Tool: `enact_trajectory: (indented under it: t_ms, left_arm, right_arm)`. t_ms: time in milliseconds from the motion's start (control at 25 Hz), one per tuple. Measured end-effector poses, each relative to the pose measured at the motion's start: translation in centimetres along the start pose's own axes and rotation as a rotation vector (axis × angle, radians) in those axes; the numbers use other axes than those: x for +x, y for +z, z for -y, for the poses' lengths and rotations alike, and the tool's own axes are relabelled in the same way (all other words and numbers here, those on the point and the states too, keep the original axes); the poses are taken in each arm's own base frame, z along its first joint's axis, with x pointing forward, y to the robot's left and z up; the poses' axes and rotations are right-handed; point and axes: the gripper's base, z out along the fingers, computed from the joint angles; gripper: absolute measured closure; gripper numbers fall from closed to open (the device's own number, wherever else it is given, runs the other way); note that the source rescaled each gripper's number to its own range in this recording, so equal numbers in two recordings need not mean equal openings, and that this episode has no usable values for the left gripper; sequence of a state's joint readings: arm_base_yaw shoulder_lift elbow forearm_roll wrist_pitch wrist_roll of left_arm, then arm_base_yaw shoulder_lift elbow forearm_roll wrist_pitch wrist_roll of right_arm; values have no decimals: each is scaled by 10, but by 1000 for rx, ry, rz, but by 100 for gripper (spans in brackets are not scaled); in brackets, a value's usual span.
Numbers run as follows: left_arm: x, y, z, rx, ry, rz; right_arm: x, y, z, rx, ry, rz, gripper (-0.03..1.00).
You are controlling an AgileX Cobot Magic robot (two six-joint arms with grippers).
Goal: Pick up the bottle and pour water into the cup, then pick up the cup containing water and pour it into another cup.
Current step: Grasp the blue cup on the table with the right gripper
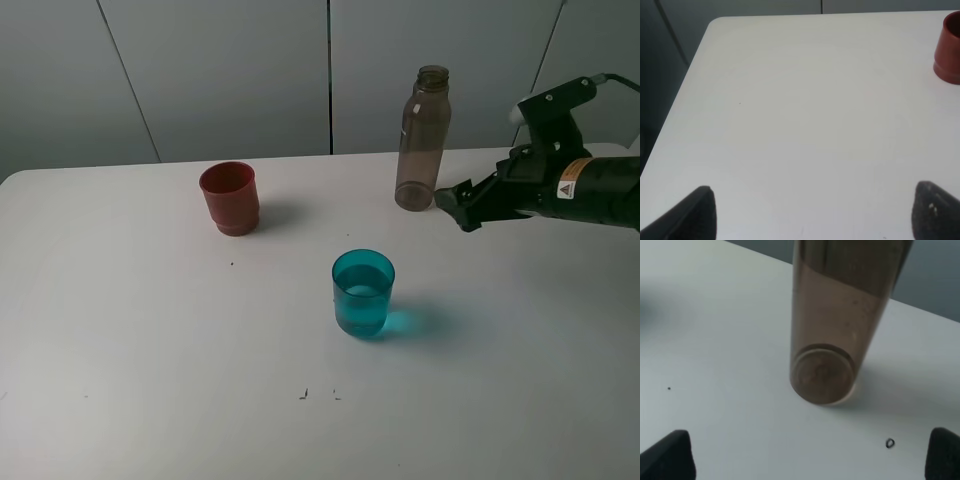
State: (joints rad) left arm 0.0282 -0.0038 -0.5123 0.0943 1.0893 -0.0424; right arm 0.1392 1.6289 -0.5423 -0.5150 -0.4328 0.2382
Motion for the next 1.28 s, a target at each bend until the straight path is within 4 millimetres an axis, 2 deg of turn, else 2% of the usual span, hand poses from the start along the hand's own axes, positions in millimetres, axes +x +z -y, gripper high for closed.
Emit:
enact_trajectory:
  t_ms: [120, 240, 440, 560, 720, 1120, 1280]
  left_arm:
    - [0, 0, 0, 0, 0, 0]
    - [0, 0, 0, 0, -2, 0]
    - [0, 0, 0, 0, -2, 0]
    - [0, 0, 0, 0, -2, 0]
    - [0, 0, 0, 0, -4, 0]
    - [0, 0, 0, 0, -6, 0]
    - [0, 0, 0, 0, -6, 0]
  right_arm:
    - [0, -23, 0, 47, 62, -56, -3]
    - [10, -42, -2, 83, 124, -117, -3]
    - [44, -65, -14, 68, 86, -203, -3]
    - [57, -69, -26, 9, 53, -205, -3]
    - [64, -72, -41, -62, 23, -190, -3]
    - [57, -74, -62, -257, -97, -40, -3]
    - [66, -65, -70, -362, -134, -71, -3]
